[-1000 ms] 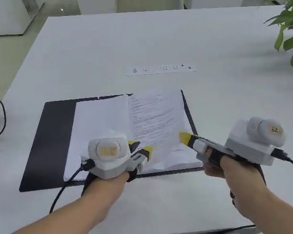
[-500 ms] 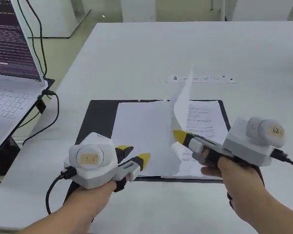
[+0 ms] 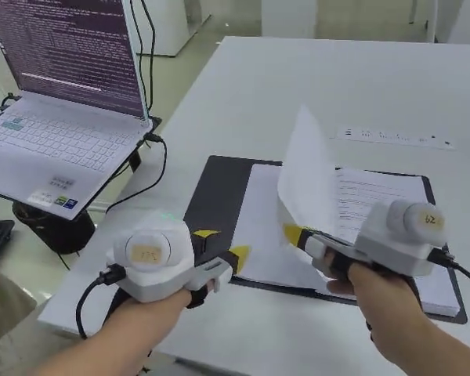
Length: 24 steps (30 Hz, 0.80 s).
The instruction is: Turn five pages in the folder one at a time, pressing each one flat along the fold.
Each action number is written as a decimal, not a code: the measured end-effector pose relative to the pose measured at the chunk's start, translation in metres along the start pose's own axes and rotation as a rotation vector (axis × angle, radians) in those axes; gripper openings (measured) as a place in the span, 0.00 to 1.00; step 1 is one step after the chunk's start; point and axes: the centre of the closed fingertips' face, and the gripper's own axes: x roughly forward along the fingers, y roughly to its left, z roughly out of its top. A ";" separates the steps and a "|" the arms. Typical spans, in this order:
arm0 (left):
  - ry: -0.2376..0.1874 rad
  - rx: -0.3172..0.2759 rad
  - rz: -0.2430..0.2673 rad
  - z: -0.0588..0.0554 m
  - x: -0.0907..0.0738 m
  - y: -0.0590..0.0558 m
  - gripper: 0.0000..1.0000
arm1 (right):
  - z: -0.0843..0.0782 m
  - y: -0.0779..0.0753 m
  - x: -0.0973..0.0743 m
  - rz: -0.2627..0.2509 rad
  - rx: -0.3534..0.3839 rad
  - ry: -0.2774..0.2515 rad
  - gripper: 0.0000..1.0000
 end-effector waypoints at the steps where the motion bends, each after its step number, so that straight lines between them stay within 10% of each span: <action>1: 0.000 -0.001 0.007 -0.001 -0.003 0.003 0.30 | -0.003 0.000 0.004 -0.002 -0.003 0.008 0.00; 9: 0.015 -0.019 0.049 -0.013 -0.022 0.026 0.29 | -0.029 -0.006 0.037 -0.017 -0.021 0.090 0.00; 24: 0.040 -0.036 0.078 -0.028 -0.032 0.034 0.28 | -0.078 -0.016 0.073 -0.052 -0.045 0.242 0.00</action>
